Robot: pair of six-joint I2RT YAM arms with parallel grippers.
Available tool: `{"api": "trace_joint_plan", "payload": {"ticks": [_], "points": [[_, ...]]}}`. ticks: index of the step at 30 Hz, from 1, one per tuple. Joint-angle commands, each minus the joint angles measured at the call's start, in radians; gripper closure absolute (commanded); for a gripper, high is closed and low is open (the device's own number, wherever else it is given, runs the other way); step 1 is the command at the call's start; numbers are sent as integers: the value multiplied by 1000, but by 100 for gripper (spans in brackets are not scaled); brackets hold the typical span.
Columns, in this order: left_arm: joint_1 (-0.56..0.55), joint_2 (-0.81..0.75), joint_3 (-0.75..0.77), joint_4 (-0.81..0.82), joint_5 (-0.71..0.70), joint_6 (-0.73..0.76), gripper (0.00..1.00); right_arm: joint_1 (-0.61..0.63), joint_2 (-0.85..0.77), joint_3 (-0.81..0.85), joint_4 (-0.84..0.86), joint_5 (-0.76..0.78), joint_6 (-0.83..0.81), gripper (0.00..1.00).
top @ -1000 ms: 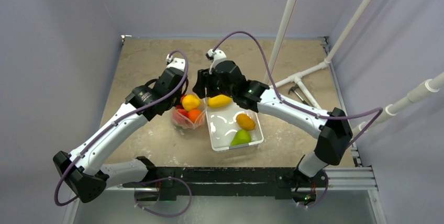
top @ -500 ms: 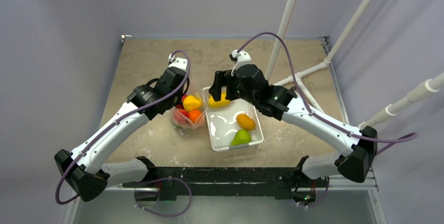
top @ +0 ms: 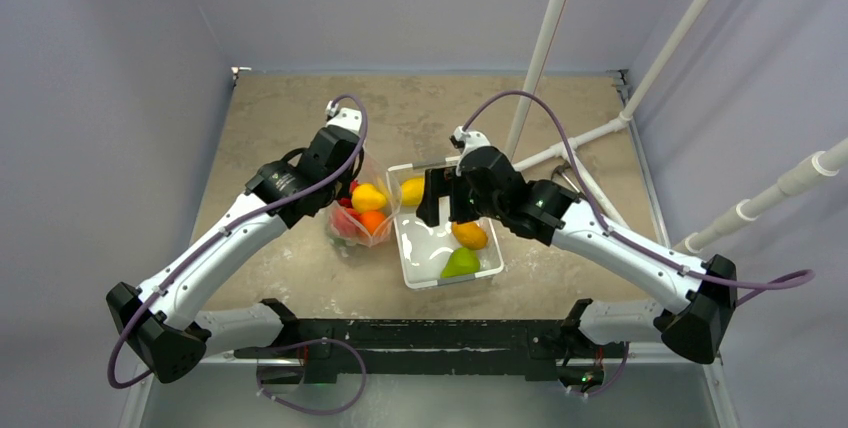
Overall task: Place the food in the zip-top bag and seal the zipper
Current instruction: Pick up the fake fruit from the bin.
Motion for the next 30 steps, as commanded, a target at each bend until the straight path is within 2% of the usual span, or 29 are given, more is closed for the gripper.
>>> {"api": "trace_joint_plan", "payload": {"ticks": [1, 9, 30], "points": [[8, -4, -4, 42, 24, 26, 100, -3, -13, -26, -116, 40, 73, 1], [7, -6, -9, 66, 65, 41, 100, -1, -18, -69, -198, 84, 167, 1], [7, -23, -45, 89, 98, 56, 100, 55, 123, -185, -158, 85, 221, 1]]}}
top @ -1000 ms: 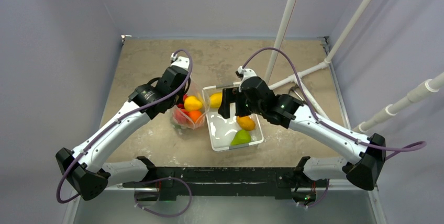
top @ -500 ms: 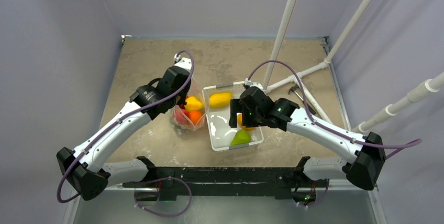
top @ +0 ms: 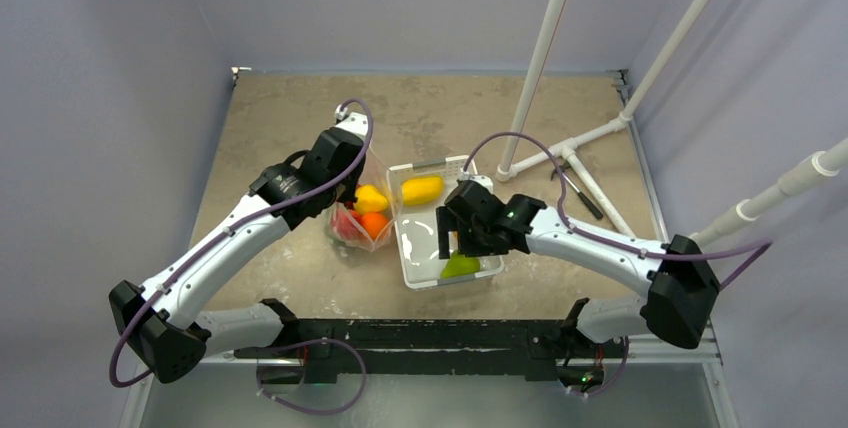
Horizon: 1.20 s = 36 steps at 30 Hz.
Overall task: Place the food in the zip-top bag and seal the zipper
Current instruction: Pick up the fake fruit from the bin.
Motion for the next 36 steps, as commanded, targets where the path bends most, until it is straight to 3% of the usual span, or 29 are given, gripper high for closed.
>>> {"api": "trace_joint_plan", "payload": {"ticks": [1, 18, 24, 31, 36], "points": [[7, -23, -7, 34, 7, 15, 100, 23, 30, -21, 10, 27, 28, 1], [7, -26, -3, 19, 2, 16, 100, 35, 121, -45, 127, 34, 12, 5], [8, -27, 7, 6, -5, 14, 100, 35, 127, -49, 152, 22, -5, 23], [7, -19, 20, -5, -8, 7, 100, 35, 103, -17, 135, 35, -14, 62], [7, -15, 37, -13, -17, 5, 100, 35, 60, 43, 79, 80, -13, 71]]}}
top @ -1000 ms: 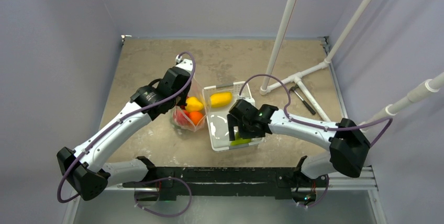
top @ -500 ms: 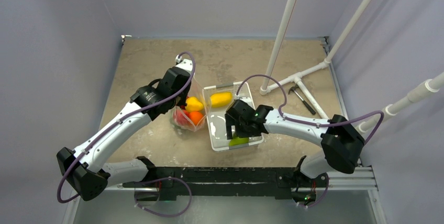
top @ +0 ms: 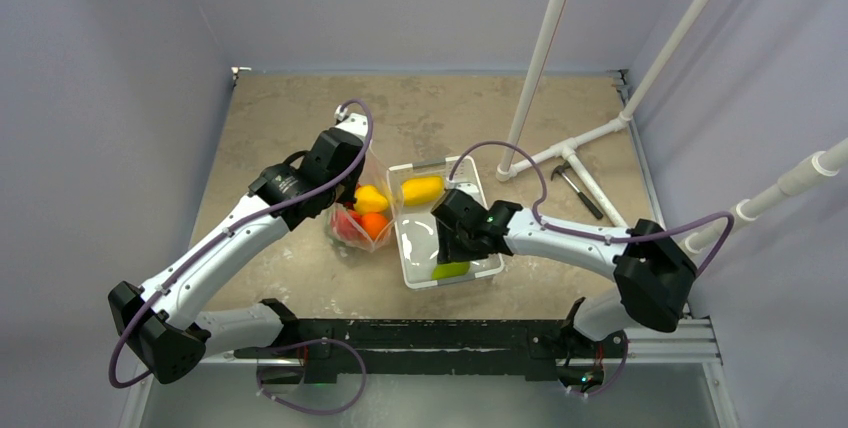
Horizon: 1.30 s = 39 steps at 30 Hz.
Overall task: Place the food in the zip-top bag and seal the zipper
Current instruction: Pick up the fake fruit from the bin, then place the fake fruit in the zipper food storage bag.
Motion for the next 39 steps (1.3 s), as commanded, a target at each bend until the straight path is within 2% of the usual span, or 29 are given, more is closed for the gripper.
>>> {"api": "trace_joint_plan", "payload": {"ticks": [1, 9, 17, 28, 39], "points": [[8, -11, 41, -3, -19, -2, 100, 5, -65, 91, -56, 78, 2, 73], [7, -8, 49, -13, -31, -11, 100, 5, -92, 223, -133, 209, 10, 77], [7, -22, 46, -23, -49, -30, 100, 5, -69, 413, -165, 326, -53, 77], [7, -14, 56, -21, -48, -54, 100, 5, -51, 585, -21, 404, -261, 79], [7, -8, 71, -22, -43, -69, 100, 8, -4, 618, 193, 295, -473, 79]]}}
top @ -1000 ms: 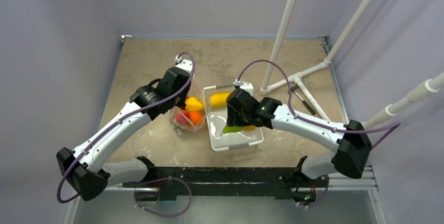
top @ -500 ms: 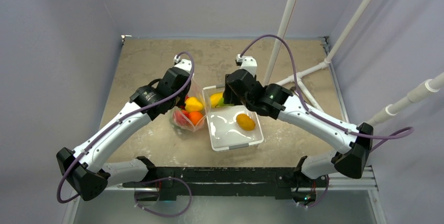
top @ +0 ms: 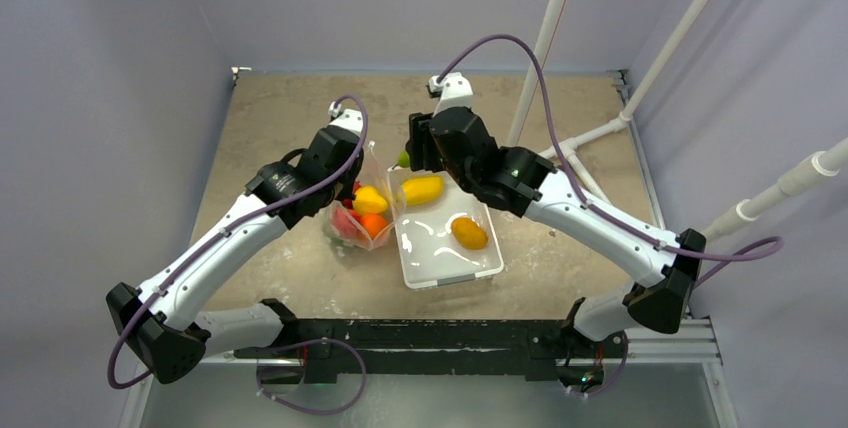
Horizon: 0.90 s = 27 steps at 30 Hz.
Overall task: Place the food in the zip-top bag and seal the zipper
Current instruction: Place the fake fruit in the zipper food storage bag.
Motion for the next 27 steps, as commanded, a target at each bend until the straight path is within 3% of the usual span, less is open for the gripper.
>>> {"api": "trace_joint_plan", "payload": {"ticks": [1, 18, 27], "points": [[7, -8, 41, -2, -14, -21, 100, 8, 7, 10, 156, -68, -132, 79], [8, -14, 48, -11, -20, -29, 100, 71, -29, -174, 392, -239, -298, 76], [8, -4, 58, -15, -21, -31, 100, 111, -25, -239, 455, -242, -314, 59]]}}
